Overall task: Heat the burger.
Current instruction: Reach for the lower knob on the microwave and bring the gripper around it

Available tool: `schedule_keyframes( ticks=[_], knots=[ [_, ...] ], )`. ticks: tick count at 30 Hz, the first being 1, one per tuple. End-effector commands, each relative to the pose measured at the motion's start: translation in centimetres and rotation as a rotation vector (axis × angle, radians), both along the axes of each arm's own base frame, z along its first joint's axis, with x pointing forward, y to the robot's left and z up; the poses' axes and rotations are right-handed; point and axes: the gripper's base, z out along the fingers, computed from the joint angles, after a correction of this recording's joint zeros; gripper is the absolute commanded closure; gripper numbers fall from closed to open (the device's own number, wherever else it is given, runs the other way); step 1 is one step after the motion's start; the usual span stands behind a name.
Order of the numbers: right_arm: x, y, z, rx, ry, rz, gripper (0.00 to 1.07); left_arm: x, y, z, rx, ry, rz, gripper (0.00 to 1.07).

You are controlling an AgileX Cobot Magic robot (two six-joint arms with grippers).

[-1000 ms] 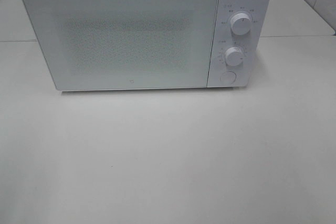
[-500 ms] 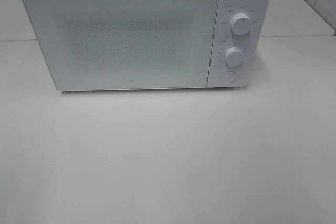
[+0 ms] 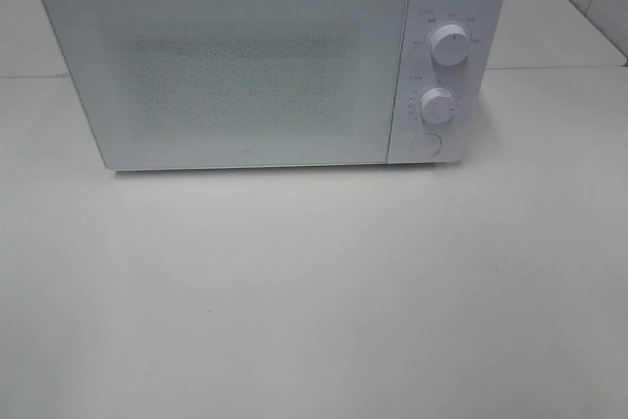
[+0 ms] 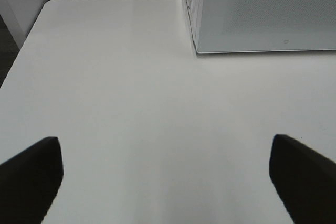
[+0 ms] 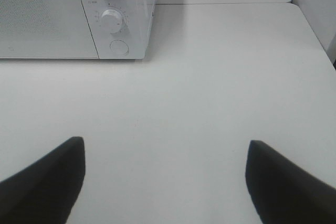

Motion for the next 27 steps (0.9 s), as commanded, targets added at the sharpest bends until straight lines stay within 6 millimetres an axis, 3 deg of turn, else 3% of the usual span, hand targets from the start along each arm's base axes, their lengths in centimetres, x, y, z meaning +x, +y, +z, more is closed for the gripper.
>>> schedule_keyframes(
  ticks=[1, 27],
  knots=[
    [-0.35, -0.04, 0.02, 0.003, -0.033, -0.005, 0.33, -0.17, -0.02, -0.08, -0.008, -0.016, 0.004, 0.06],
    [-0.33, -0.04, 0.02, 0.003, -0.032, -0.005, 0.33, -0.17, -0.02, -0.08, -0.008, -0.016, 0.004, 0.07]
  ],
)
